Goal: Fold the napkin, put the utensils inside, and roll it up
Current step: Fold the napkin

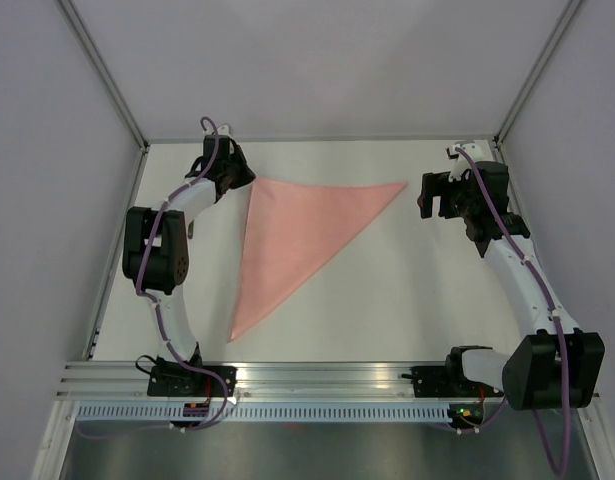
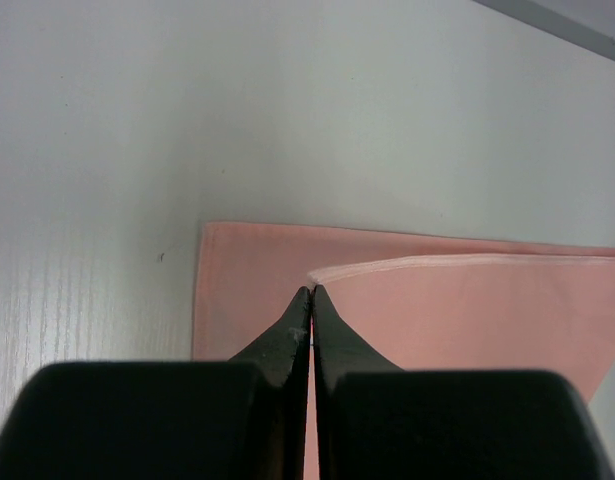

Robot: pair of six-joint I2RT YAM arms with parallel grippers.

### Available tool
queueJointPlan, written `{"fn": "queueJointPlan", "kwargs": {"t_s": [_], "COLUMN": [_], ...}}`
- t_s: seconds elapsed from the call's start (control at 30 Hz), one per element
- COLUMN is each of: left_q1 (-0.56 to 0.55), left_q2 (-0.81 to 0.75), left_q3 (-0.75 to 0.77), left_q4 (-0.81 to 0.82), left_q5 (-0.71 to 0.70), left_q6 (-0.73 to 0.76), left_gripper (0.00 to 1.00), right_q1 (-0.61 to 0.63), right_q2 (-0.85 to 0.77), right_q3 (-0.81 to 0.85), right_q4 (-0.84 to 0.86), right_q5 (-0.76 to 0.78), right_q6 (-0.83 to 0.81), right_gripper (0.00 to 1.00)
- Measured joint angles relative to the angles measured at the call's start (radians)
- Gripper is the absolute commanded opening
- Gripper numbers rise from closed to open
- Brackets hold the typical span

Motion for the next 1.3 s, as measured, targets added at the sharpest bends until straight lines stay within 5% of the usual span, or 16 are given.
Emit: {"fn": "queueJointPlan", "kwargs": {"t_s": [0.87, 1.1, 1.3], "left_q1": [0.016, 0.017, 0.029], "left_q2": [0.045, 0.066, 0.066], "left_q3": [0.028, 0.039, 0.040], "left_q4": [-0.014, -0.016, -0.016], "left_q5": [0.006, 0.019, 0.011], "left_q6": [0.000, 0.001, 0.000], "left_gripper": [0.02, 0.49, 0.60], "right_q1": [0.000, 0.000, 0.000], "right_q2": [0.002, 0.004, 0.004], "right_q3": [0.000, 0.000, 0.000], "right_q4": [0.000, 0.000, 0.000], "right_q5": [0.000, 0.000, 0.000], "right_q6": [0.000, -0.001, -0.001], "right_gripper": [0.98, 0.98, 0.98]}}
